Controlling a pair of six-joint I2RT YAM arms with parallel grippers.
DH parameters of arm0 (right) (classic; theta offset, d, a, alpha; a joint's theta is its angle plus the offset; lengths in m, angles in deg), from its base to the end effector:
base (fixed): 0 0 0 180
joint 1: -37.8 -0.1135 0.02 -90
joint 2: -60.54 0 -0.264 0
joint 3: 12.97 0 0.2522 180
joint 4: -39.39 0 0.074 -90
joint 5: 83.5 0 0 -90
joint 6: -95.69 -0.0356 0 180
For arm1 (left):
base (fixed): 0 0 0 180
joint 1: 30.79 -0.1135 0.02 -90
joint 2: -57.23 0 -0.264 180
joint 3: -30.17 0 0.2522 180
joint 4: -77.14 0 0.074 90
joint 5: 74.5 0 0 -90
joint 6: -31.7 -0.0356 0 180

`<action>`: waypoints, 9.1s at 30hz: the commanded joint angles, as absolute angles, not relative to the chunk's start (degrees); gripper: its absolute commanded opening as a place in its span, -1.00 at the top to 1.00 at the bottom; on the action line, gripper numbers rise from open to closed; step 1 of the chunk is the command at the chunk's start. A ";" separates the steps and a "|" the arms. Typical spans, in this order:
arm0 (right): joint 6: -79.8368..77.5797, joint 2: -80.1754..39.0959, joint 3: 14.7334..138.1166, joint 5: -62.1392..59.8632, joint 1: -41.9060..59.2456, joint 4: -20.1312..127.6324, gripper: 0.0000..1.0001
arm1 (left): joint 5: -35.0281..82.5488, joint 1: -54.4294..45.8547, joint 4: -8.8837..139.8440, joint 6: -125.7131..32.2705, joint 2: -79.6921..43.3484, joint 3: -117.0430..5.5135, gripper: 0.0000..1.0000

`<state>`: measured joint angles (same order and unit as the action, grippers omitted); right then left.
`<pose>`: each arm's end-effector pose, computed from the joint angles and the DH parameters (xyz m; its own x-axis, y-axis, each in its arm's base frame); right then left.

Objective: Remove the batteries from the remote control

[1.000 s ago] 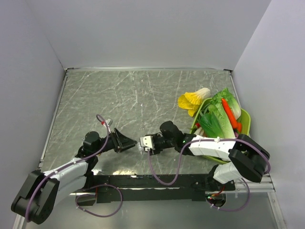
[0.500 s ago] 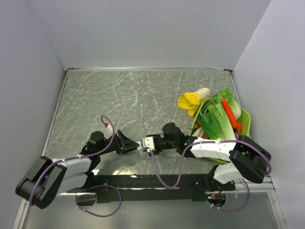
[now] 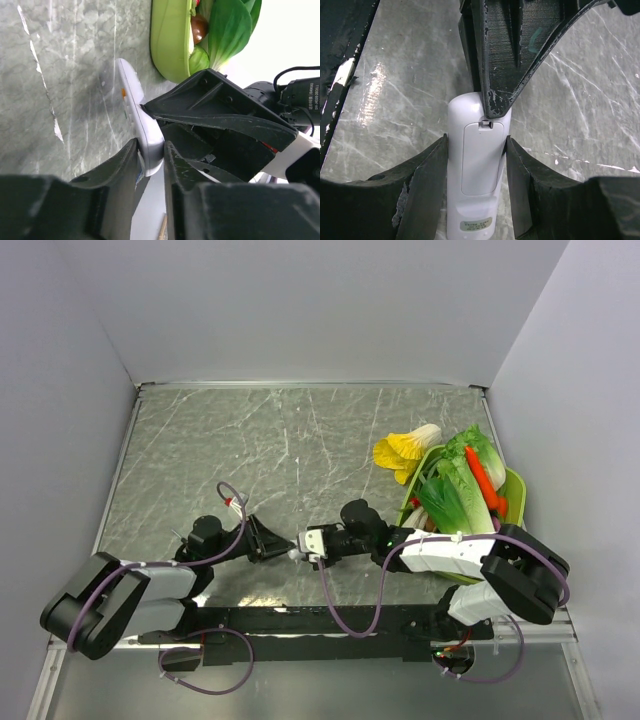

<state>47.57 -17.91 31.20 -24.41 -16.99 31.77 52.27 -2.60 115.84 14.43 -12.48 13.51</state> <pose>0.1401 0.2303 0.1832 0.4521 -0.3528 -0.8193 -0.8917 -0.1557 -0.4250 0.1480 -0.1035 0.1342 -0.9143 -0.3778 -0.1459 0.0555 0.2401 -0.9692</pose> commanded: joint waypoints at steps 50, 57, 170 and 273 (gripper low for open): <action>-28.31 -1.59 38.14 7.12 -18.45 52.89 -0.24 | 43.80 4.02 117.07 11.92 -12.20 13.68 0.38; -31.49 -3.71 39.20 6.85 -18.45 56.85 -0.15 | 43.27 4.37 118.75 12.10 -11.41 14.03 0.60; -44.50 -23.83 54.31 11.77 -21.53 68.18 0.24 | 23.85 9.47 103.98 18.08 0.72 19.74 0.98; -39.84 -53.63 82.79 34.19 -27.15 95.51 0.23 | 24.64 3.14 91.85 20.01 -6.31 19.04 0.17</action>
<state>-39.61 -51.84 81.59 33.14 -26.74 93.38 25.63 3.26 92.41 19.39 -7.21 13.29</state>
